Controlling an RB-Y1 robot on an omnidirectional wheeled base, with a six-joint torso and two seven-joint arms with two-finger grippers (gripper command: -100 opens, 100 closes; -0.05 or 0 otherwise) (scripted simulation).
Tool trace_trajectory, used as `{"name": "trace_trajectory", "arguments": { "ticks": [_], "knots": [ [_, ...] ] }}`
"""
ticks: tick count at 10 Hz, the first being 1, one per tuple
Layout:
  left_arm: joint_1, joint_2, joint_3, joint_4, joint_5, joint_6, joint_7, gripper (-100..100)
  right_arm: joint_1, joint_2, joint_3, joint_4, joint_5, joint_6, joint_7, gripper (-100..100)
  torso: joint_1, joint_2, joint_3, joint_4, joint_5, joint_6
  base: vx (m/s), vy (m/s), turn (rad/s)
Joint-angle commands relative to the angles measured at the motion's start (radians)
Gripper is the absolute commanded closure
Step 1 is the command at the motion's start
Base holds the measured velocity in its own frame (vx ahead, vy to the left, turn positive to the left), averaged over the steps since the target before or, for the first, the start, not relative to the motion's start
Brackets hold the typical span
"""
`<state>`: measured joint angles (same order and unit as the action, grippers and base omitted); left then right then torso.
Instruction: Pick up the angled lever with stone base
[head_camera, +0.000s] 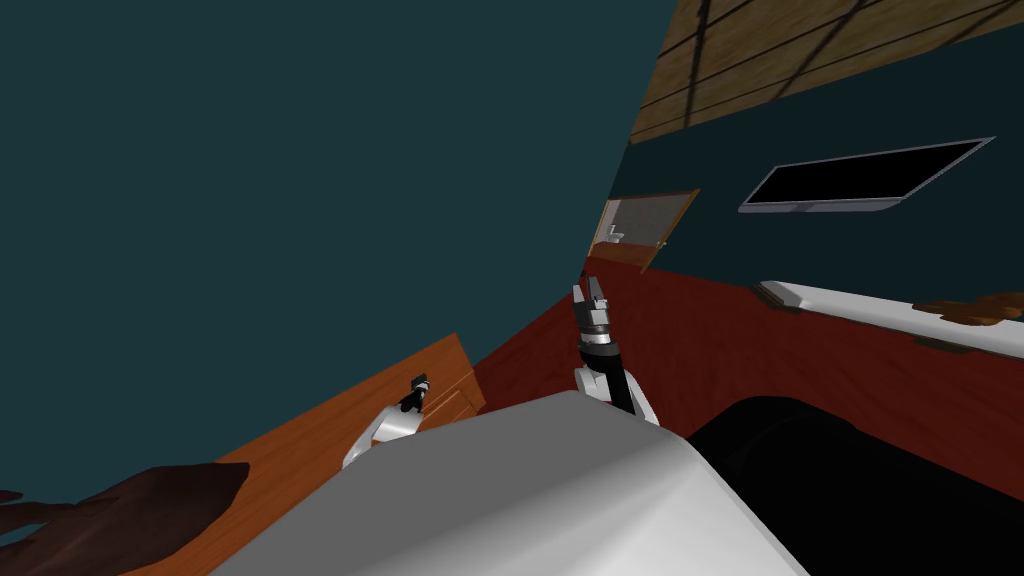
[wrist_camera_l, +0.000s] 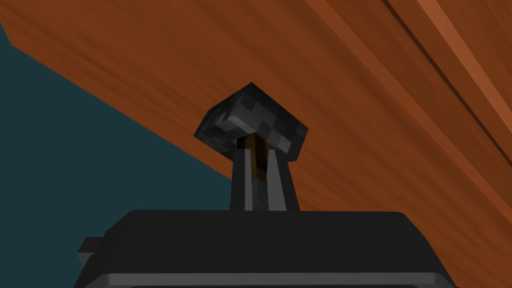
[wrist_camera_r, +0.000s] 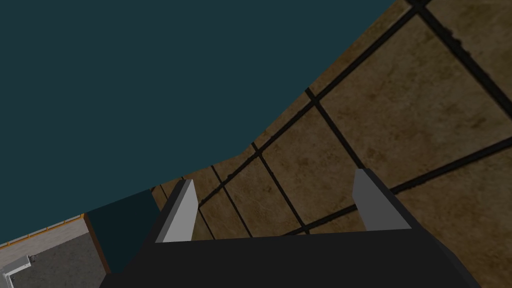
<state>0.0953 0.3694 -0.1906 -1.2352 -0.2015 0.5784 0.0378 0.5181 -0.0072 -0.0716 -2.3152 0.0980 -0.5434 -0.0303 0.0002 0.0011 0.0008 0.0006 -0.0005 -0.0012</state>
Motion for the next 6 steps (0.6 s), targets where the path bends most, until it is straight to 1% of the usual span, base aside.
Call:
{"name": "trace_trajectory", "arguments": {
  "ticks": [1, 2, 3, 5, 6],
  "knots": [
    [0.000, 0.000, 0.000, 0.000, 0.000, 0.000, 0.000, 100, 0.000, 0.000, 0.000, 0.000, 0.000, 0.000, 0.000, 0, 0.000, 0.000, 0.000, 0.000, 0.000, 0.000, 0.000, 0.000, 0.000],
    [0.000, 0.000, 0.000, 0.000, 0.000, 0.000, 0.000, 0, 0.000, 0.000, 0.000, 0.000, 0.000, 0.000, 0.000, 0, 0.000, 0.000, 0.000, 0.000, 0.000, 0.000, 0.000, 0.000, 0.000],
    [-0.026, 0.007, -0.012, -0.022, 0.010, 0.016, -0.029, -100, 0.000, 0.000, 0.000, 0.000, 0.000, 0.000, 0.000, 0, 0.000, 0.000, 0.000, 0.000, 0.000, 0.000, -0.073, -0.010, 0.073],
    [-0.061, 0.017, -0.030, -0.057, 0.023, 0.040, -0.070, -100, 0.000, 0.000, 0.000, 0.000, 0.000, 0.000, 0.000, 0, -0.002, 0.008, 0.004, 0.002, 0.000, 0.000, -0.152, -0.034, 0.068],
    [-0.070, 0.019, -0.035, -0.067, 0.026, 0.047, -0.081, -100, 0.000, 0.000, 0.000, 0.000, 0.000, 0.000, 0.000, 0, -0.003, 0.010, 0.006, 0.002, -0.001, 0.000, -0.140, -0.038, 0.041]
  ]
}}
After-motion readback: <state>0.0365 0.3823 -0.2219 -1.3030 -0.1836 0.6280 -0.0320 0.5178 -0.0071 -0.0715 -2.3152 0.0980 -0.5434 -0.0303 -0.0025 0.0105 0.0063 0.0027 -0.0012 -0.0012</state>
